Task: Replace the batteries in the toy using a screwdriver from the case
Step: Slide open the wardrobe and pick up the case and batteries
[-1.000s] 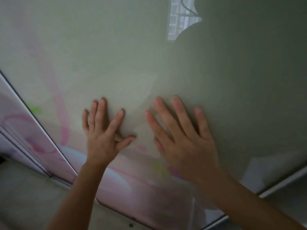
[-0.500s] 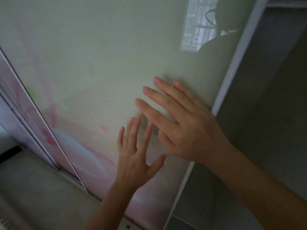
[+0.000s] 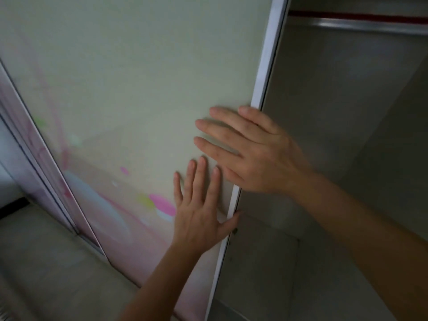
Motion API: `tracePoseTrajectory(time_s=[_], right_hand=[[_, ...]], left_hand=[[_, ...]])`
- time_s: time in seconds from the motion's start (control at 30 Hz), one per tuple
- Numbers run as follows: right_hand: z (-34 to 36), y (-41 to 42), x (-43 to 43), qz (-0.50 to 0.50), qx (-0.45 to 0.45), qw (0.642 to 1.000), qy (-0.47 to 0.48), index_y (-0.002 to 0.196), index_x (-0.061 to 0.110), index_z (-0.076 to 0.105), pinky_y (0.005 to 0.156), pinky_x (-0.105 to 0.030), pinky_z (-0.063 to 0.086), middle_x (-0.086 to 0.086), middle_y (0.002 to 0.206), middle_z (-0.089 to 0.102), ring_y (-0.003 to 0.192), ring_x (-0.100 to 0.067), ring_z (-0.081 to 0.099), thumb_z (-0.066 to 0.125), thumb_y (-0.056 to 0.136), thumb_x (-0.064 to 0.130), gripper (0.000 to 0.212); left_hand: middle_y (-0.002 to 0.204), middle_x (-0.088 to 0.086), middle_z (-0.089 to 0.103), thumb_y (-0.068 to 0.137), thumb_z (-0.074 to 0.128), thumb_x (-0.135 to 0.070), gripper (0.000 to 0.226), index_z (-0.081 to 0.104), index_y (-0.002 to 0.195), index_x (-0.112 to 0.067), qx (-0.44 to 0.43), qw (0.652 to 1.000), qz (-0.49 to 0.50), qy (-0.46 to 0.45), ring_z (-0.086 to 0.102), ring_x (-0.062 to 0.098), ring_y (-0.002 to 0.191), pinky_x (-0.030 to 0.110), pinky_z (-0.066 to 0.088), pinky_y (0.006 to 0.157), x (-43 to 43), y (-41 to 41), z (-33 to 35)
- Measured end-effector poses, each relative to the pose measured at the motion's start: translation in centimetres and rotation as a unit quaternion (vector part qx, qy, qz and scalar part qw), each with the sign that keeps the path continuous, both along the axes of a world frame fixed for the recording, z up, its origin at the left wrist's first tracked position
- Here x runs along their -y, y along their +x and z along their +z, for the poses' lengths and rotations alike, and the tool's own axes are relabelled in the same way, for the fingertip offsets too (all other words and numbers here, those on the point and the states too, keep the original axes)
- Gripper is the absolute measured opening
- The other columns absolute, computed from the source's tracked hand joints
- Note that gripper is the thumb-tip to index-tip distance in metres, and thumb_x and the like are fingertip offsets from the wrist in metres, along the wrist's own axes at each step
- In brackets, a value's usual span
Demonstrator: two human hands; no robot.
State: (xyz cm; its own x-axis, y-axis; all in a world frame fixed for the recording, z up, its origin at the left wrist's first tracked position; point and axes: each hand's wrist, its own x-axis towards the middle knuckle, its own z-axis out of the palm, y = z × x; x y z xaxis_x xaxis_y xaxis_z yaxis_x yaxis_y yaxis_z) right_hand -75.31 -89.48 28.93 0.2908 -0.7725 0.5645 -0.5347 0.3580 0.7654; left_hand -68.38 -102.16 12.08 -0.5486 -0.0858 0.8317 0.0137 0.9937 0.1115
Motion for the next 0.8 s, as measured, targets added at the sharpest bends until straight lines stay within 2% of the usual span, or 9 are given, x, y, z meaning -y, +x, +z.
tracePoseTrajectory(time_s=[0.13,0.23,0.33,0.47,0.8], right_hand=[[0.3,-0.5,1.5,0.024,-0.016,0.999,0.015,0.13,0.017,0.066,0.118,-0.04,0.027,-0.007,0.143,0.057,0.137,-0.027,0.049,0.048,0.099,0.03,0.038],[0.8,-0.9,2.6,0.025,-0.032,0.999,0.033,0.135,0.013,0.062,0.12,-0.044,0.021,-0.011,0.146,0.054,0.14,-0.03,0.045,0.044,0.101,0.033,0.043],[2.1,-1.5,4.1,0.015,-0.041,0.999,0.006,0.14,0.011,0.056,0.12,-0.052,0.014,-0.013,0.149,0.05,0.143,-0.03,0.041,0.045,0.1,0.038,0.049],[3.5,-2.7,6.9,0.026,-0.064,0.998,0.015,0.141,0.011,0.054,0.12,-0.055,0.008,-0.013,0.151,0.047,0.143,-0.03,0.04,0.044,0.101,0.044,0.053],[3.7,-4.3,16.1,0.083,-0.065,0.994,0.024,0.144,0.016,0.053,0.119,-0.056,0.011,-0.011,0.152,0.046,0.143,-0.029,0.04,0.041,0.102,0.049,0.055]], left_hand=[[0.166,0.01,-0.012,0.086,0.05,-0.07,0.107,-0.008,0.159,-0.017,0.001,1.0,0.004,0.003,0.004,0.036,0.153,0.068,0.016,0.117,1.7,-0.1,0.1],[0.166,0.01,-0.011,0.087,0.047,-0.07,0.104,-0.007,0.159,-0.017,0.001,1.0,0.002,0.006,0.002,0.036,0.153,0.068,0.016,0.116,3.4,-0.1,0.1],[0.166,0.01,-0.01,0.086,0.049,-0.069,0.105,-0.005,0.159,-0.017,-0.002,1.0,0.005,0.004,0.001,0.035,0.153,0.068,0.018,0.115,5.3,-0.2,0.2],[0.166,0.011,-0.005,0.085,0.05,-0.069,0.105,-0.002,0.159,-0.015,-0.006,1.0,0.01,0.005,0.005,0.037,0.153,0.068,0.018,0.115,8.1,-0.4,0.2],[0.167,0.012,0.0,0.082,0.057,-0.066,0.108,-0.001,0.159,-0.016,-0.02,1.0,0.019,0.012,0.008,0.038,0.153,0.068,0.021,0.115,16.6,-1.0,0.4]])
